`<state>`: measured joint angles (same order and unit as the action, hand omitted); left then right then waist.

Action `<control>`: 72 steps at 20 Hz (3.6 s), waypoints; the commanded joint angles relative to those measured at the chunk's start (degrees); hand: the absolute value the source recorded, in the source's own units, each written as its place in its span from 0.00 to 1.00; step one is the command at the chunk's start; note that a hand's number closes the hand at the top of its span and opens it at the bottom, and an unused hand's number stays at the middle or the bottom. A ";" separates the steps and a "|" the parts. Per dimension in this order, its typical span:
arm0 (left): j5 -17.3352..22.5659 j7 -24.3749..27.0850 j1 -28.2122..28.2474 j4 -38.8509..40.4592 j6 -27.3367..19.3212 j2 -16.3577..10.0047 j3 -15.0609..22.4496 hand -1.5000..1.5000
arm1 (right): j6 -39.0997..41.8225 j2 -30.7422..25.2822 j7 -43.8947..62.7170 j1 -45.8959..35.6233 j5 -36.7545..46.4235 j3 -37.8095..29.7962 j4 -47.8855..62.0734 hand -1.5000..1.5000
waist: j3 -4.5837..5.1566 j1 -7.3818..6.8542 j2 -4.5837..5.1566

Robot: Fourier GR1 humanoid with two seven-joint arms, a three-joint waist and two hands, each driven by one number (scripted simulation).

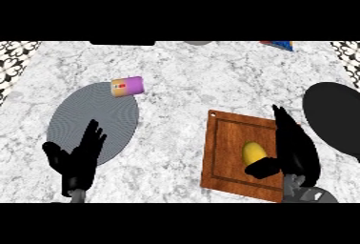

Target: Pick the lemon from the cutting board and place it in the pan

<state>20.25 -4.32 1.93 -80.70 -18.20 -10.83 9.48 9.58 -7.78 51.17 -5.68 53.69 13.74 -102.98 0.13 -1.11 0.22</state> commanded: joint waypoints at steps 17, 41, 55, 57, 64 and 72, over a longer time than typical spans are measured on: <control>-3.95 -1.46 3.19 -3.14 1.02 2.37 -1.37 0.50 | 17.13 2.62 3.82 -3.36 -6.48 -4.04 6.16 0.00 | -0.13 1.03 -0.28; -4.73 -3.84 3.49 -3.69 6.81 2.93 -7.48 0.50 | 1.96 -0.17 -19.68 -4.65 1.32 -4.98 23.55 1.00 | -0.13 0.93 -0.24; -6.48 -2.34 1.69 -1.09 6.15 4.51 -7.91 0.50 | -0.42 -5.86 -34.30 9.92 8.91 11.41 10.24 1.00 | -0.11 1.30 -0.30; -4.53 -3.39 4.08 -4.41 7.27 2.65 -9.84 0.50 | -2.15 -9.73 -35.98 11.88 9.06 9.43 3.53 1.00 | -0.11 1.32 -0.42; -7.38 -2.36 2.12 -1.28 4.84 5.37 -7.53 0.50 | -15.50 -7.25 -30.14 14.46 17.66 8.32 -11.25 1.00 | -0.09 2.51 -0.65; -7.81 -2.63 3.77 -3.02 5.94 4.76 -7.61 0.50 | -6.78 -7.57 -26.49 11.18 8.43 -3.11 -21.50 1.00 | -0.12 1.06 -0.27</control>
<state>13.14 -7.10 4.09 -82.47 -12.70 -5.53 1.65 -1.58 -15.29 22.84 8.54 66.54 16.25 -120.79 0.01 0.44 -0.17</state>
